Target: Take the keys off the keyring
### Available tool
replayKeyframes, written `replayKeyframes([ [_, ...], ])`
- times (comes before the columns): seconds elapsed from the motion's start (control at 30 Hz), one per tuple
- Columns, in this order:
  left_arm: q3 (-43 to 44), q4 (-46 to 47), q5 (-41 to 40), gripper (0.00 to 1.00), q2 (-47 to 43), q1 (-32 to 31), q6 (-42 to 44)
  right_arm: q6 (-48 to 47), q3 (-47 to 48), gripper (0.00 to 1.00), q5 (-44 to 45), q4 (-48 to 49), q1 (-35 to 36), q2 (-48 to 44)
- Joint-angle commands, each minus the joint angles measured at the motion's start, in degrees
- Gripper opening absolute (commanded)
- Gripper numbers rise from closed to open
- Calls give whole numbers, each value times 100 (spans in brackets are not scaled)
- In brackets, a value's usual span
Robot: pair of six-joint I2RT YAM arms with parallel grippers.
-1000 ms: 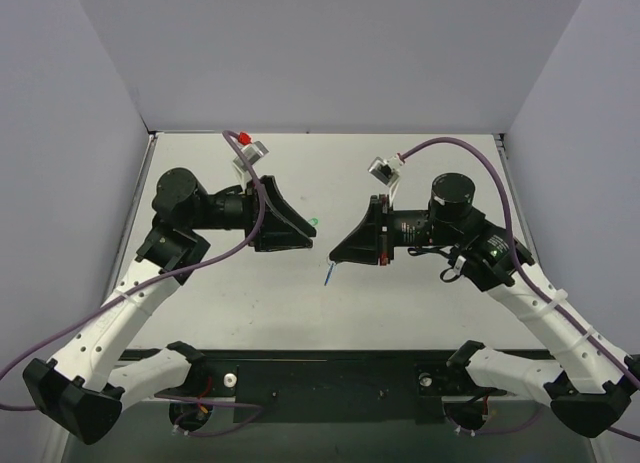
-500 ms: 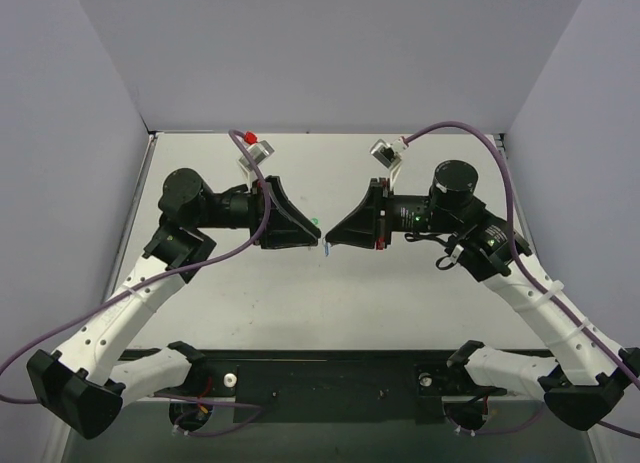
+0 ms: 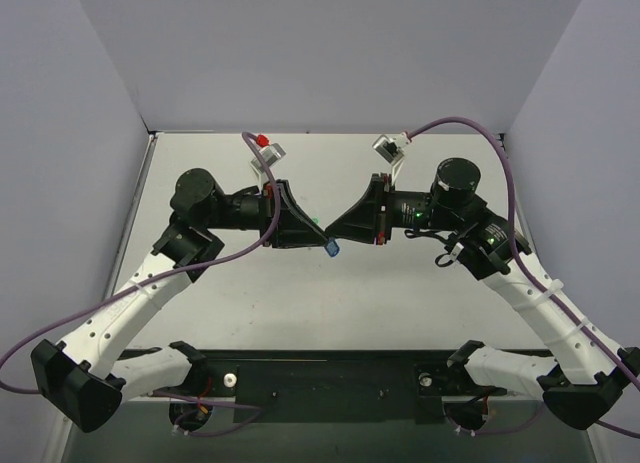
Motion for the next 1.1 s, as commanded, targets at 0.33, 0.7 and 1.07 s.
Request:
replayKeyframes([
  [0.33,192,286,-438,0,187,-280,150,264,-28,0,-2,754,-42,-113],
  [0.7,-142,883,-1406,0,2,-377,-148,633,-564,0,604,1255,-42,-332],
  [1.07,-247,1147,-2153,0,-95,-518,-298,853,-898,0,1018,1633,-34,-464],
])
